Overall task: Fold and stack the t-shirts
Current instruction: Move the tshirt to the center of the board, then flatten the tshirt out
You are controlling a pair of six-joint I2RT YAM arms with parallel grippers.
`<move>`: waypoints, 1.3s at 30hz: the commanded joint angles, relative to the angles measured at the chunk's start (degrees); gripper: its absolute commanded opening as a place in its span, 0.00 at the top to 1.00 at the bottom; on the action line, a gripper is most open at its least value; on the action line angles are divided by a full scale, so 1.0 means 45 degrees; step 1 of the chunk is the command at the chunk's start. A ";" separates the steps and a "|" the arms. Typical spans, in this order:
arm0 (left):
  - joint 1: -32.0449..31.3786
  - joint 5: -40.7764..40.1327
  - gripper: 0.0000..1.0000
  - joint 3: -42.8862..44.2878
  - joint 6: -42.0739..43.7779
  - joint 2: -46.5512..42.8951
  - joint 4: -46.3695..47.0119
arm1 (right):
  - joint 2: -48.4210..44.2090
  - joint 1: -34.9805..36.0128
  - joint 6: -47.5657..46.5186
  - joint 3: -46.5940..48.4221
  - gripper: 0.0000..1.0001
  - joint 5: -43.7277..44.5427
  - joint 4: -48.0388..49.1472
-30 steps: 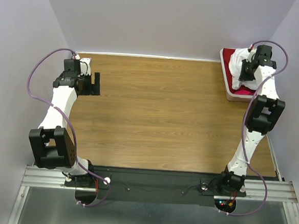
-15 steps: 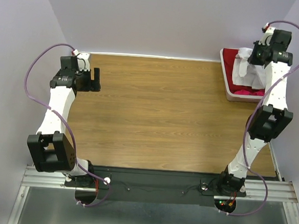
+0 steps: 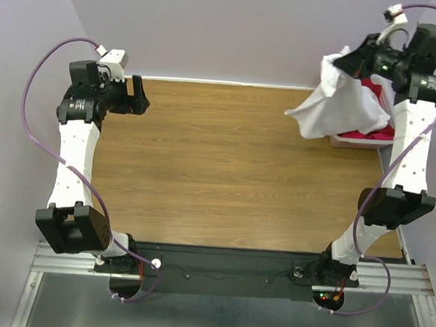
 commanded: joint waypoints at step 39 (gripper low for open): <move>-0.5208 -0.1021 0.09 -0.2872 0.3214 0.1736 0.1117 | 0.1351 0.4442 -0.0867 -0.9014 0.23 0.7185 0.2630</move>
